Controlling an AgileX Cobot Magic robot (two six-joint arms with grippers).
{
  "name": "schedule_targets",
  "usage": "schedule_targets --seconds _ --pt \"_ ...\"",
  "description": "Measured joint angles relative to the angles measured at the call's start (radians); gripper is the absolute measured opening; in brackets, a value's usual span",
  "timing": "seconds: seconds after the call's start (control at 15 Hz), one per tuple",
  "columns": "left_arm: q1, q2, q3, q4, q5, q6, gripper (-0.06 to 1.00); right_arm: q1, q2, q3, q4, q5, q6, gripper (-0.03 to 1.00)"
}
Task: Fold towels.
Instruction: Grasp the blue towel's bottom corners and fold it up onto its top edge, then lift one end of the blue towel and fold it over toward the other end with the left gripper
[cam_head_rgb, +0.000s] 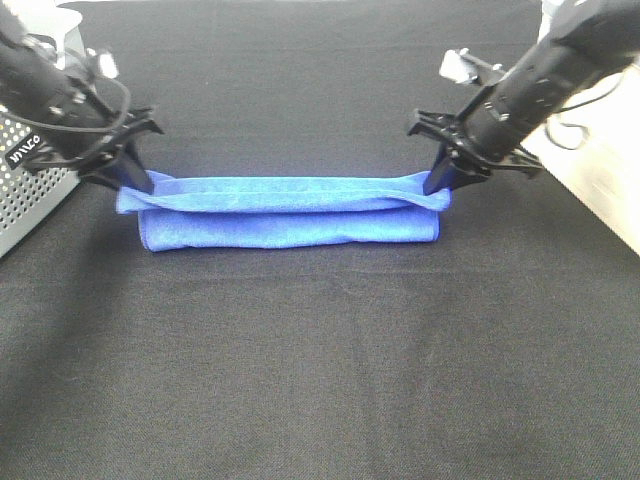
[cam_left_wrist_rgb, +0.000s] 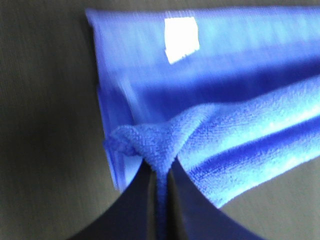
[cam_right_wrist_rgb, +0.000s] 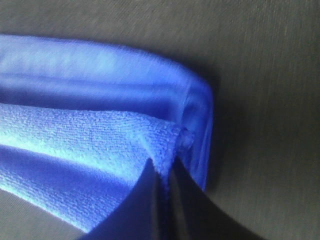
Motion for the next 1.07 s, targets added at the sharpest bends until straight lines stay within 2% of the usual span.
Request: schedule_targets --seconds 0.2,0.33,0.4,0.47,0.53,0.6,0.67,0.87,1.07 --pt "-0.005 0.071 -0.051 -0.002 -0.07 0.0 0.04 0.0 0.089 -0.055 -0.001 -0.048 0.001 0.0" --pt "-0.014 0.108 -0.059 -0.013 -0.087 0.002 0.21 0.0 0.116 -0.058 -0.009 -0.07 0.001 0.1" --pt "-0.02 0.123 -0.059 -0.026 -0.091 0.003 0.43 -0.001 0.122 -0.058 -0.019 -0.08 0.001 0.33" --pt "-0.024 0.126 -0.059 -0.028 -0.098 0.003 0.57 -0.002 0.122 -0.065 -0.02 -0.079 0.008 0.51" --pt "-0.024 0.126 -0.059 -0.027 -0.11 0.003 0.67 -0.002 0.122 -0.079 -0.02 -0.074 0.021 0.68" --pt "-0.024 0.125 -0.059 -0.019 -0.112 0.003 0.73 -0.002 0.12 -0.089 -0.021 -0.055 0.023 0.81" --pt "-0.02 0.125 -0.059 -0.003 -0.111 0.001 0.75 -0.003 0.112 -0.089 -0.03 -0.025 0.024 0.87" --pt "0.002 0.124 -0.059 0.02 -0.074 -0.051 0.76 -0.003 0.068 -0.089 -0.069 0.045 0.027 0.91" --pt "-0.007 0.133 -0.059 0.012 -0.057 -0.061 0.76 -0.003 0.058 -0.089 -0.076 0.053 0.027 0.92"
